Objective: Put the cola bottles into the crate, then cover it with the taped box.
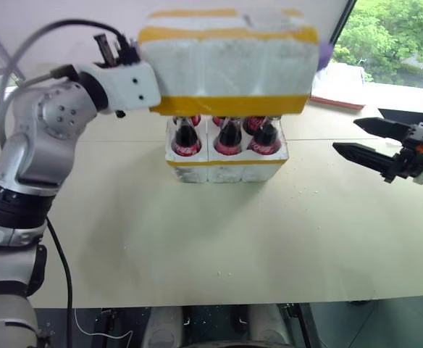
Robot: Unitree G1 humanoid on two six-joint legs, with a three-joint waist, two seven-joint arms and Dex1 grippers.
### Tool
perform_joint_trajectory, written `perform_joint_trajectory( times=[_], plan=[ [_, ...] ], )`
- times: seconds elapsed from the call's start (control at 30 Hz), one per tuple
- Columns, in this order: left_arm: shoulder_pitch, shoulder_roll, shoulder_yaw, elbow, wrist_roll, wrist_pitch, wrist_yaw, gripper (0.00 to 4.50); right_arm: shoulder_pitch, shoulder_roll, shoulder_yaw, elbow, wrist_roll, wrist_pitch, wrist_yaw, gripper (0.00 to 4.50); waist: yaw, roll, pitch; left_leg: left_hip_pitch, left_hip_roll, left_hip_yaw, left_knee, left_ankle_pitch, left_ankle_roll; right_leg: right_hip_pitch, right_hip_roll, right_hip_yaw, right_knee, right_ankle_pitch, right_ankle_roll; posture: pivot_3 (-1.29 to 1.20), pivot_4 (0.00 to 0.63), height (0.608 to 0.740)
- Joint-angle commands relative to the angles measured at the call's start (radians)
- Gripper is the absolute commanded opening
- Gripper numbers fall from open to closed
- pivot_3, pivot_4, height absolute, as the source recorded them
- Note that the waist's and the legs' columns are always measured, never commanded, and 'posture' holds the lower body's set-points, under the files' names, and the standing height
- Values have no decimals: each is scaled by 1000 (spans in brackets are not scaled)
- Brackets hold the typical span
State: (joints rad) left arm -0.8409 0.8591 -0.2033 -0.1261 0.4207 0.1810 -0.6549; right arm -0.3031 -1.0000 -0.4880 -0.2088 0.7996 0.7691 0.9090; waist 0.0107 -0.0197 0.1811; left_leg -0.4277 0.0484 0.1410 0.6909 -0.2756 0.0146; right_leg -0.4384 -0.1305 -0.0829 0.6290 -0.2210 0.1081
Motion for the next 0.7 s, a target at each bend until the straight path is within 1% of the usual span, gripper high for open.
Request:
perform_joint_trajectory(
  times=[0.03,0.17,0.27,0.47,0.5,0.53,0.6,0.63,0.7],
  plan=[
    [-3,-21,-22,-49,61,-30,10,288,-25,6,-43,7,15,-21,-9,4500,5,0,0,0,0,0,0,0,0,0,0,0,0,0,0,0,150,740],
    [6,-52,-45,-24,92,-73,13,288,-34,16,-30,9,9,-26,-15,4500,4,0,0,0,0,-2,4,-1,2,3,0,0,0,0,0,0,150,740],
    [-2,-63,-38,-30,93,-85,0,288,-29,21,-28,8,7,-31,-14,4500,2,0,0,0,0,-2,5,-3,6,4,0,0,0,0,0,0,150,740],
    [29,-51,-30,-38,115,-101,-20,288,-22,28,-31,9,4,-37,-18,4500,3,0,0,0,0,-3,6,-3,6,4,0,0,0,0,0,0,150,740],
    [39,-55,-30,-43,113,-98,-26,1336,-20,28,-32,8,4,-37,-18,4500,3,0,0,0,0,-3,6,-3,6,4,0,0,0,0,0,0,150,740],
    [46,-57,-30,-47,114,-98,-30,1754,-17,29,-33,7,3,-37,-18,4500,3,0,0,0,0,-3,6,-3,6,4,0,0,0,0,0,0,150,740],
    [58,-61,-29,-56,119,-98,-32,2826,-6,25,-35,4,-2,-39,-15,4500,3,0,0,0,0,-3,6,-3,6,4,0,0,0,0,0,0,150,740],
    [64,-63,-26,-60,116,-94,-38,3294,1,22,-35,3,-5,-40,-12,4500,4,0,0,0,0,-3,6,-3,6,4,0,-1,0,0,0,0,150,740],
    [88,-64,-5,-73,80,-72,-68,4286,23,14,-39,-3,-14,-46,0,4500,4,0,0,0,0,-3,6,-3,6,4,0,-1,0,0,0,0,150,740]
  ],
)
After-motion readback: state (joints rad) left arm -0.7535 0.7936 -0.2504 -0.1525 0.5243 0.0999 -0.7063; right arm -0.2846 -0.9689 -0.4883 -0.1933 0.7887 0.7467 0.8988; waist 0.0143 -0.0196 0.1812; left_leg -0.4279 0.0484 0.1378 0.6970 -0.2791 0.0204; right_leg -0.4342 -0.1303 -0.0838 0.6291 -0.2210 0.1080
